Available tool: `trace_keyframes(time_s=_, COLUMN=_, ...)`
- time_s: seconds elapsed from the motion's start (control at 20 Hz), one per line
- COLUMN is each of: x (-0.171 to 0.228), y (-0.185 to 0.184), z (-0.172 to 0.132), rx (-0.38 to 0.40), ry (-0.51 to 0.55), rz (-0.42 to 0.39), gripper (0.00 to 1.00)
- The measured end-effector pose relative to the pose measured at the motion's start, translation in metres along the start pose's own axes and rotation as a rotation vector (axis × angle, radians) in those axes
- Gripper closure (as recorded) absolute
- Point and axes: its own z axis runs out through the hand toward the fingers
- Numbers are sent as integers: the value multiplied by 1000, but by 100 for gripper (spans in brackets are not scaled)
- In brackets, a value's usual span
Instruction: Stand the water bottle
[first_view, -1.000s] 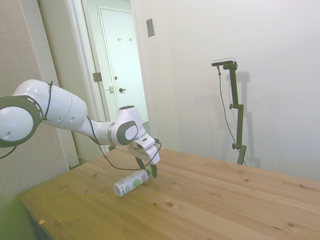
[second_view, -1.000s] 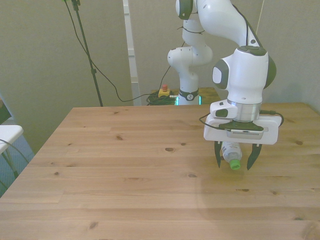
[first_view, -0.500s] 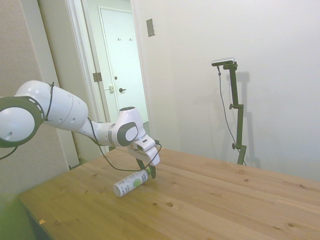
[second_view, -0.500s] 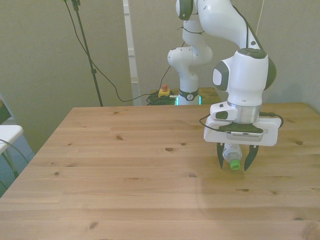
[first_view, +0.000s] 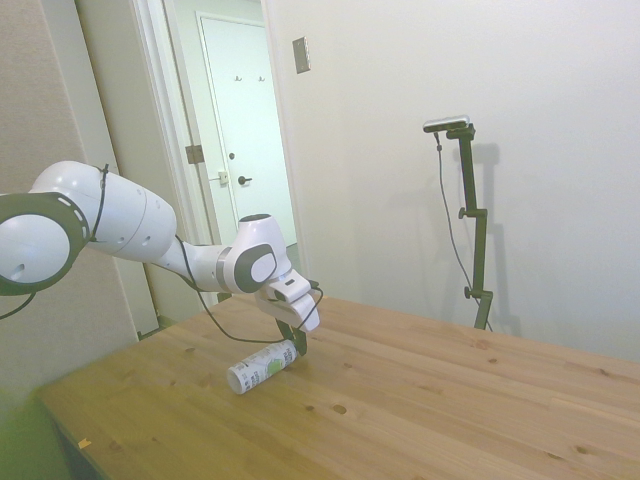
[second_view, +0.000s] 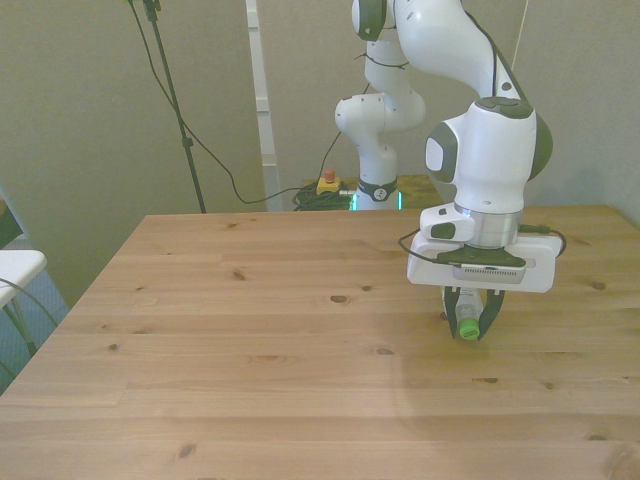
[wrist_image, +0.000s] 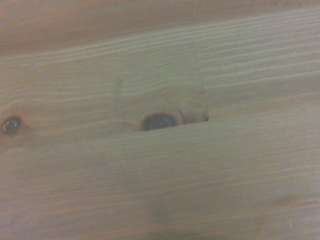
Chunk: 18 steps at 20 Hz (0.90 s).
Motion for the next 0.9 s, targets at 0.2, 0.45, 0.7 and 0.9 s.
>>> trace_keyframes(time_s=0.2, x=1, y=0, z=-1, rx=1, ry=0, rz=0, gripper=100)
trace_keyframes(time_s=0.45, x=6, y=2, z=-11, rx=14, ry=10, rz=-9, gripper=100)
trace_keyframes(time_s=0.7, x=6, y=0, z=-64, rx=69, ry=41, rz=-32, gripper=100)
trace_keyframes(time_s=0.9, x=4, y=0, z=-107, rx=110, ry=73, rz=-49, gripper=100)
